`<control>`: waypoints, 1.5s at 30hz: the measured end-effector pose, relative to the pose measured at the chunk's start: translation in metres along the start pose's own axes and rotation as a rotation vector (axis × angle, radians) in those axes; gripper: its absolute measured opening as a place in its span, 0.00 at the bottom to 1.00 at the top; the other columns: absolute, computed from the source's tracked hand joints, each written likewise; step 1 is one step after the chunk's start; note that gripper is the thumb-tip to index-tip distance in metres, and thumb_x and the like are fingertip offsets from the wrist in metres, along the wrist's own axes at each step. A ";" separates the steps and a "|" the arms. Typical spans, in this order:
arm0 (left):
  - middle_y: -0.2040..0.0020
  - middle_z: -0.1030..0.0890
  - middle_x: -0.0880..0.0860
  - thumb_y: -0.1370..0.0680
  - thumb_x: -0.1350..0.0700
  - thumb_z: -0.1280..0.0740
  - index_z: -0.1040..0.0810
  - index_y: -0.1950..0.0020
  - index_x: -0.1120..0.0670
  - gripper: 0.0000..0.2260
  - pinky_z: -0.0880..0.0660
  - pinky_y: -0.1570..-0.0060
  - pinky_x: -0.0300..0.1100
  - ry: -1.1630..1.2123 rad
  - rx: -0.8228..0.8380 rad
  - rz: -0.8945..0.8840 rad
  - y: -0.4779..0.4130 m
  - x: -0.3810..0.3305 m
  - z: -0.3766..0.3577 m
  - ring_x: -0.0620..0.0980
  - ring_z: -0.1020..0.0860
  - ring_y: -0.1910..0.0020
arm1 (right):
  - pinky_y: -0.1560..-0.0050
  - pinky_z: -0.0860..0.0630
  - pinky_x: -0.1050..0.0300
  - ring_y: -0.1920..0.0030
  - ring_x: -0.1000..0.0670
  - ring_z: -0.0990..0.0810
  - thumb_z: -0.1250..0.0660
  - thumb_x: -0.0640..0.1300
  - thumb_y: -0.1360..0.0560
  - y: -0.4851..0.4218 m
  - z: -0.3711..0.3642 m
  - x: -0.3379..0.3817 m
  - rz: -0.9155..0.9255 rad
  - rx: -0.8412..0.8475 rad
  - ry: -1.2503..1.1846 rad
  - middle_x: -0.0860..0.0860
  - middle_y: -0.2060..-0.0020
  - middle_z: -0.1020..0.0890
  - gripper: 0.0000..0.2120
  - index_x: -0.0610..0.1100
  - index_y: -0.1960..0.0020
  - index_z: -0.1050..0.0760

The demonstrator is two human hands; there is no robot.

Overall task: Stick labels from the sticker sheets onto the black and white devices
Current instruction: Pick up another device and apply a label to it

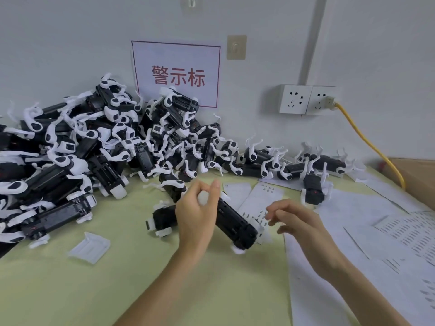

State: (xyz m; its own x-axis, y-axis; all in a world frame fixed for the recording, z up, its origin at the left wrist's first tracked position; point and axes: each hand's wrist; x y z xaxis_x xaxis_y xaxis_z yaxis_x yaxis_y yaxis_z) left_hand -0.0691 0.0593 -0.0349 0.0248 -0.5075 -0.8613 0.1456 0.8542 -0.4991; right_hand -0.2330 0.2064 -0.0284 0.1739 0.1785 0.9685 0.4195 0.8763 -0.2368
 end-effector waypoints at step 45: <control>0.60 0.18 0.56 0.21 0.42 0.34 0.21 0.48 0.63 0.22 0.23 0.65 0.44 0.494 0.853 0.441 0.025 -0.002 -0.017 0.54 0.21 0.67 | 0.47 0.25 0.50 0.49 0.42 0.17 0.26 0.46 0.30 0.004 -0.001 0.002 -0.221 0.097 -0.199 0.40 0.47 0.15 0.21 0.43 0.38 0.22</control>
State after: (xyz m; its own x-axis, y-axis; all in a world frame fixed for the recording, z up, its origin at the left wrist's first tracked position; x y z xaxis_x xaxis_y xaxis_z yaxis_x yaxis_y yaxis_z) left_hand -0.0821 0.0836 -0.0467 -0.1305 0.0907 -0.9873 0.8673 0.4930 -0.0694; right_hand -0.2296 0.2100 -0.0275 -0.0943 0.0544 0.9941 0.3394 0.9405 -0.0193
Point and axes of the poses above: each hand's wrist, its own y-axis away from the middle knuckle, its own z-axis out of the back of the hand, x = y × z
